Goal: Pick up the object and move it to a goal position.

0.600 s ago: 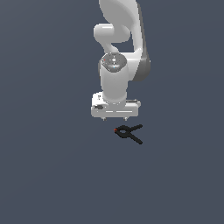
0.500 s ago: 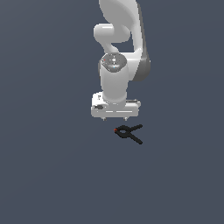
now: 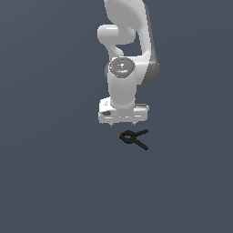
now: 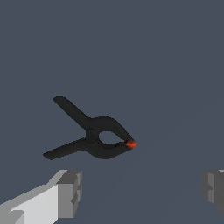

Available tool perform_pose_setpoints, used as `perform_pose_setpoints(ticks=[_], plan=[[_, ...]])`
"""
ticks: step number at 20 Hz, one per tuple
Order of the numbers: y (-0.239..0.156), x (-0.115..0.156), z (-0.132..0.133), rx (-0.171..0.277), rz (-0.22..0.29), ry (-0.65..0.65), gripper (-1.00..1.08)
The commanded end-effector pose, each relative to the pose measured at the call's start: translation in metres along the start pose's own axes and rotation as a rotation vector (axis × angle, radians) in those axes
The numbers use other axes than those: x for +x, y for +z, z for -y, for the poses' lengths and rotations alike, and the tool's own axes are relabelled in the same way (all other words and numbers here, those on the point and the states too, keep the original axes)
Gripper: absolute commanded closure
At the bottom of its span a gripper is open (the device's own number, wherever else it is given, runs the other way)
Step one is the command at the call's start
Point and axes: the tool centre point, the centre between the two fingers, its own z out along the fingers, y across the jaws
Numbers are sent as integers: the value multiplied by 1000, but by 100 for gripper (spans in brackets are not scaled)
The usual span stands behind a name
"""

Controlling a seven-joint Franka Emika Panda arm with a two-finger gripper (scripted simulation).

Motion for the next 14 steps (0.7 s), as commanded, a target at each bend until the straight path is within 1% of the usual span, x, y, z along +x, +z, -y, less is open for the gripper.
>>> perform_pose_setpoints(ticks=[1, 7, 14], plan=[[0, 0, 1, 1, 1, -2, -92], [1, 0, 1, 0, 0, -13, -92], [7, 1, 3, -8, 0, -96, -92]])
